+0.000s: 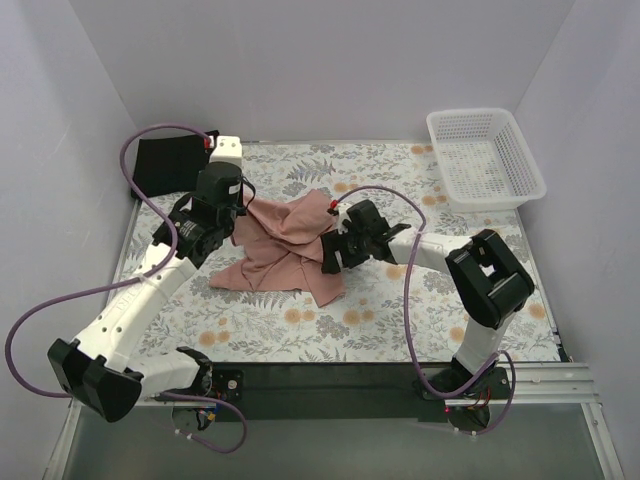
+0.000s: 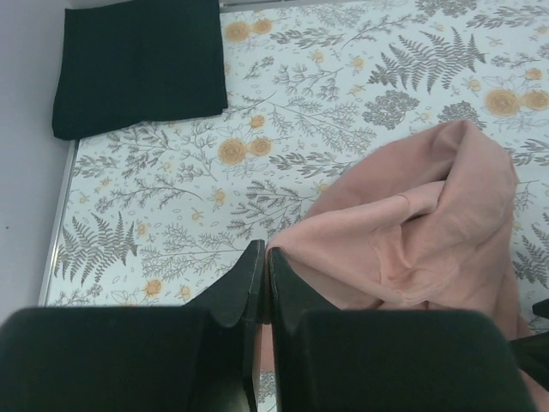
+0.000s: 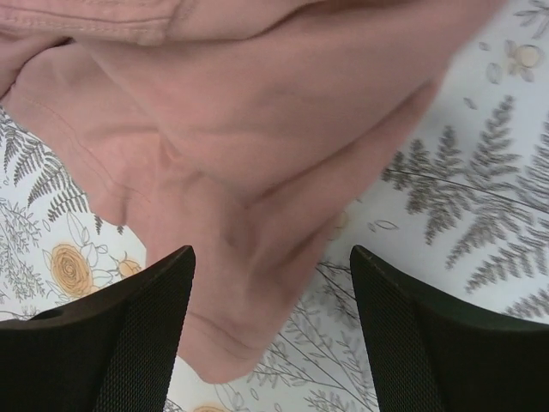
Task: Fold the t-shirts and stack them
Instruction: Flatten the tshirt out
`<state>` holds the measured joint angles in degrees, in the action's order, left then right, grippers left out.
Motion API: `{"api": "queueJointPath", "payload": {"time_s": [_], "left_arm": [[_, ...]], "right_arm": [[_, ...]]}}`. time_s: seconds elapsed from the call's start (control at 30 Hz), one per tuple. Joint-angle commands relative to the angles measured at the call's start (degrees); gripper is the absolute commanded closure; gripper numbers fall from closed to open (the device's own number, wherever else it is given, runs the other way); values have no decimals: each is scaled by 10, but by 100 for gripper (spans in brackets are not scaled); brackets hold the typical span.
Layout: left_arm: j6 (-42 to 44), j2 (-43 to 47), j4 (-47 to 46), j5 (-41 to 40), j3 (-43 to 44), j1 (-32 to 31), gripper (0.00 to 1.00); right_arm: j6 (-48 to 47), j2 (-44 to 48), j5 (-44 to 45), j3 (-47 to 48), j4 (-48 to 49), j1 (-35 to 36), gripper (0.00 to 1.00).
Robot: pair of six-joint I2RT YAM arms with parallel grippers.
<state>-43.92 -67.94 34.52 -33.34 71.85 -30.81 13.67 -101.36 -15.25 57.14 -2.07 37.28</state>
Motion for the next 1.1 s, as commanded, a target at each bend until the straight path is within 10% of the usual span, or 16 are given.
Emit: {"api": "queueJointPath", "payload": {"time_s": [0.0,0.23,0.47,0.83,1.07], "left_arm": [[-5,6,-12,26,-5,46,100],[-29,-19,-34,86,-19,133,100],[-69,-71,-42,131,27,224,100],[-169,-111,16,136,169,383,100],[-219,-25,21,170,58,420,100]], "right_arm": [[14,-17,37,31,-25,43,21],[-1,-48,218,71,-171,111,32],[-24,-34,341,82,-262,112,99],[-67,134,354,254,-285,-207,99],[-125,57,263,415,-294,-230,99]]}}
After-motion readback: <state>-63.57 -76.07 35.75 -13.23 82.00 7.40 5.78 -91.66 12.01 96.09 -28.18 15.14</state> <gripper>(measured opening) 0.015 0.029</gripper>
